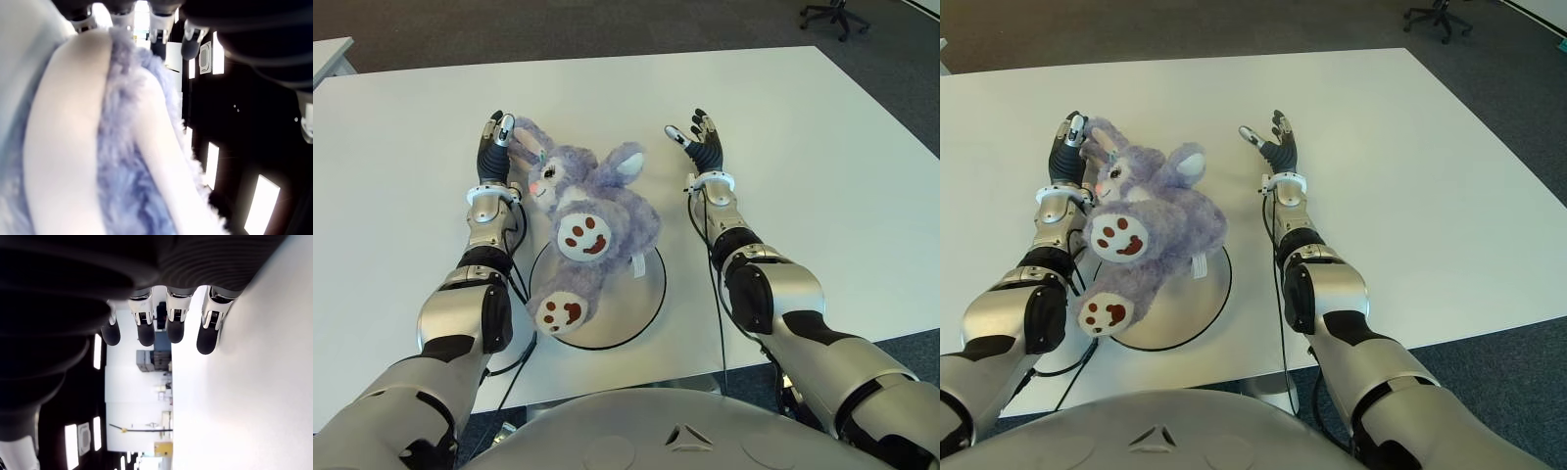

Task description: Put the doll into the plate.

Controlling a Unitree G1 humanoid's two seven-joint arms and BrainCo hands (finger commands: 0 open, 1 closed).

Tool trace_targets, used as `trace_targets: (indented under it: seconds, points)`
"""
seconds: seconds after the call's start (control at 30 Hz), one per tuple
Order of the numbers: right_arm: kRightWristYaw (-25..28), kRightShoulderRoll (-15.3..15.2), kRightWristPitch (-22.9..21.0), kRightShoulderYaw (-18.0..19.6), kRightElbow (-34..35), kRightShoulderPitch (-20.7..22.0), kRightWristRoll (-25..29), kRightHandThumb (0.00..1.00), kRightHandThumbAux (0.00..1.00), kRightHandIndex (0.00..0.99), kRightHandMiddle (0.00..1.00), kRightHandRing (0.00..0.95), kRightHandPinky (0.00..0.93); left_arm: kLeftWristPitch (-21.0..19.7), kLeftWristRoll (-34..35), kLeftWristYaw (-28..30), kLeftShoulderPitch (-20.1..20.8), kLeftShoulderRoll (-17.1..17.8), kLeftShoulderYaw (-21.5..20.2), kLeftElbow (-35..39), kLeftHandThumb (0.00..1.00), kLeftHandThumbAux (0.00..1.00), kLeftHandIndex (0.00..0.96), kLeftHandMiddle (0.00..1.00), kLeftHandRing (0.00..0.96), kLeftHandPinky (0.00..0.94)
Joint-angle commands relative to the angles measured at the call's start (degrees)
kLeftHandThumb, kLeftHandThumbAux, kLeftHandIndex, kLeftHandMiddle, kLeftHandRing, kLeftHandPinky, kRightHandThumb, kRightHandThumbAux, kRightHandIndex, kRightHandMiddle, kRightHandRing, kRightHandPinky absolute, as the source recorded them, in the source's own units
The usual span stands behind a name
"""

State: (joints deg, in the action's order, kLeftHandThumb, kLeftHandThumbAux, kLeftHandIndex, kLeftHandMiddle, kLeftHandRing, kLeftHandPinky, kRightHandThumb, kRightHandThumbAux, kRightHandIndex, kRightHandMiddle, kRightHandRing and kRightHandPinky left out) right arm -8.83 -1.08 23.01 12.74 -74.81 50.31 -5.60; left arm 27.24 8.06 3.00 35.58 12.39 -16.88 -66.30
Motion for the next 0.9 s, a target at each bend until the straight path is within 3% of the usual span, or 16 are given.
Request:
trace_targets:
  seconds: [0.03,0.57,0.9]
  points:
    - [0.05,0.94,-5.22,0.74,-2.56,-3.27,1.26,0.0,0.679,0.0,0.007,0.001,0.0,-3.1,-0.46,0.36,-5.8,-2.18,0.59,-3.71,0.0,0.372,0.0,0.098,0.024,0.0]
    - [1.38,0.77,-7.23,0.31,-2.89,-4.15,0.71,0.0,0.701,0.0,0.01,0.003,0.005,-3.06,-0.46,0.35,-5.8,-2.24,0.46,-3.84,0.0,0.382,0.0,0.099,0.027,0.0]
    - [0.43,0.44,-10.42,-1.35,-3.25,-4.27,-0.83,0.057,0.738,0.019,0.016,0.004,0.015,-3.01,-0.44,0.63,-5.82,-2.3,0.49,-3.88,0.0,0.373,0.0,0.101,0.03,0.0]
